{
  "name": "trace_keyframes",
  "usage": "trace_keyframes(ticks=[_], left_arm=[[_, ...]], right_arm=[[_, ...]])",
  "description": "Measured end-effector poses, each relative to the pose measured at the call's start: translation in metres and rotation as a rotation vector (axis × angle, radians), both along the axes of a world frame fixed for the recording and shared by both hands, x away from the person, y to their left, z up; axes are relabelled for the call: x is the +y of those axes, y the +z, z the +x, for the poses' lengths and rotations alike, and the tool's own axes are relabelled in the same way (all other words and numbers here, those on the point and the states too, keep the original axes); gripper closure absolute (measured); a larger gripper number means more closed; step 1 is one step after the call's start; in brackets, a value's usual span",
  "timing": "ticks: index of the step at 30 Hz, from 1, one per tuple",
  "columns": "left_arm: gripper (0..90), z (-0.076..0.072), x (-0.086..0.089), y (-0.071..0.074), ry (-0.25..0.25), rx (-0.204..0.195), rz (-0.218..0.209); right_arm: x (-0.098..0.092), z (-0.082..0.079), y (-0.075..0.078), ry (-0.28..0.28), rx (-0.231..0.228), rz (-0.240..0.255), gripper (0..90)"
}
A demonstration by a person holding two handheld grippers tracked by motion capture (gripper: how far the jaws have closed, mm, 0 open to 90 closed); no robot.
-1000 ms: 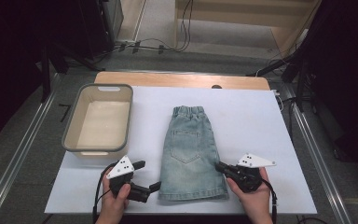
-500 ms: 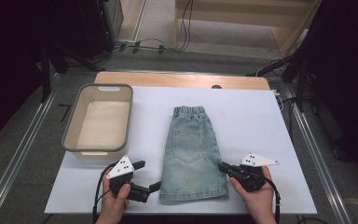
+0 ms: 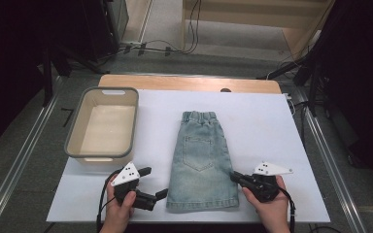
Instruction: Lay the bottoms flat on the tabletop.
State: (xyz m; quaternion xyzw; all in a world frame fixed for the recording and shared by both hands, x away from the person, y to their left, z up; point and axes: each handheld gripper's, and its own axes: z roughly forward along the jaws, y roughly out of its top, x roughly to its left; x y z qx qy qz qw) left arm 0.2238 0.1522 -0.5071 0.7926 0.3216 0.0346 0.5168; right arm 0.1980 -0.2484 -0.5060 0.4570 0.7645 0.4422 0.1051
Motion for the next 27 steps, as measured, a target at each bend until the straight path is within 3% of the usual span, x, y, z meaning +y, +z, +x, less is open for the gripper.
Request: trace_keyframes(ticks=[6,9,11,15,19,22,27], left_arm=[[0.0,0.0,0.0,0.0,0.0,0.001,0.0],[0.0,0.0,0.0,0.0,0.001,0.001,-0.001],[0.0,0.0,0.0,0.0,0.002,0.002,-0.001],[0.0,0.0,0.0,0.0,0.005,0.002,-0.002],[0.0,0.0,0.0,0.0,0.007,0.002,-0.002],[0.0,0.0,0.0,0.0,0.007,0.002,-0.002],[0.0,0.0,0.0,0.0,0.004,0.002,-0.003]], right_arm=[[-0.006,-0.004,-0.009,-0.006,0.042,-0.021,69.8],[-0.01,-0.012,-0.008,-0.034,0.017,-0.04,56.4],[-0.012,-0.019,-0.007,-0.044,-0.016,-0.043,53.3],[-0.011,-0.033,-0.002,0.006,-0.06,0.003,65.2],[-0.002,-0.044,-0.001,0.071,-0.07,-0.005,74.9],[0.004,-0.047,-0.006,0.108,-0.05,-0.031,78.7],[0.003,-0.047,-0.014,0.112,-0.004,-0.055,81.0]])
